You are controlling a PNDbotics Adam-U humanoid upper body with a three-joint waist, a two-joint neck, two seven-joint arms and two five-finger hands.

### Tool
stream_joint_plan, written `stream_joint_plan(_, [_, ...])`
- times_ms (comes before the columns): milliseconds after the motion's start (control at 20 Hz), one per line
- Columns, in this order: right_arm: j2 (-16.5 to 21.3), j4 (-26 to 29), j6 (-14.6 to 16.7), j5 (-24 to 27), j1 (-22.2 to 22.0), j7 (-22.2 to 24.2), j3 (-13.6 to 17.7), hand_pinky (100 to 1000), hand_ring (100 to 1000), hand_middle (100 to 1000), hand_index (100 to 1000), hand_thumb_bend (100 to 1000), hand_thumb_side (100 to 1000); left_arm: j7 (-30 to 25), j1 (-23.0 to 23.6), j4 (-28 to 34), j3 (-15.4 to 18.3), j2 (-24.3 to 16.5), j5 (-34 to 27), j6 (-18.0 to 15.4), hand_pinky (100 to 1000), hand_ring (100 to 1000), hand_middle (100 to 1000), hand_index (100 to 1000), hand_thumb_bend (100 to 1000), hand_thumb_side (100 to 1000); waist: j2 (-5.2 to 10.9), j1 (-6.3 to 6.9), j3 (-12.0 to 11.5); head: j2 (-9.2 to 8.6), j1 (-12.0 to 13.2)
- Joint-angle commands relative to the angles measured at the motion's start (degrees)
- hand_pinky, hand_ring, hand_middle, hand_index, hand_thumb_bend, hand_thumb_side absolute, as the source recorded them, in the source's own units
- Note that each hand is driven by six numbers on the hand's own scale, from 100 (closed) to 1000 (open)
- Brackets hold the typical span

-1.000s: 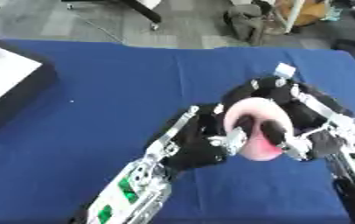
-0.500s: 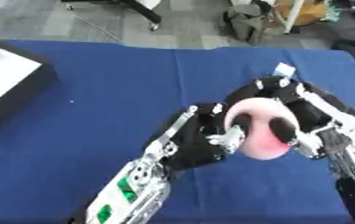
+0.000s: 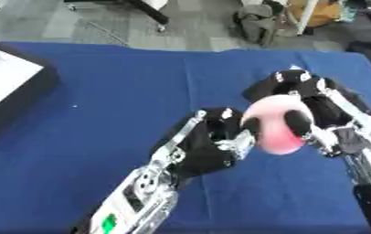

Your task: Pick up the objects with one hand, pass them to the other hand, and then place them into the box on the other side of the table.

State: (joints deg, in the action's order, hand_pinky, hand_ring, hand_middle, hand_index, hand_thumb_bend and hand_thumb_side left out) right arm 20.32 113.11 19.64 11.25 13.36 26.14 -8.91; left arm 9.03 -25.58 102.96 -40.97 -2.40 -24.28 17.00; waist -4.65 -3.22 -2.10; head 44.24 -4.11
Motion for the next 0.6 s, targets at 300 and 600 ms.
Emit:
stream_joint_plan(300, [0.5,1.5,0.3,-2.6,0.9,-2.4,-0.2,755,750,585,452,100,470,0.2,-0.4,0.5,0.5,0.1,-0.2,0.1,636,631,551,301,100,198,0.9,0.05,-0.1,-0.12,-0.1])
stream_joint_plan(600, [0.6,1.5,1.3,-4.9,1.3,-4.9,-0.6,742,733,555,362,100,470,0.4,-0.3,0.3,0.5,0.1,-0.2,0.2,644,644,568,375,100,215,0.92,0.01,-0.1,-0.12,-0.1])
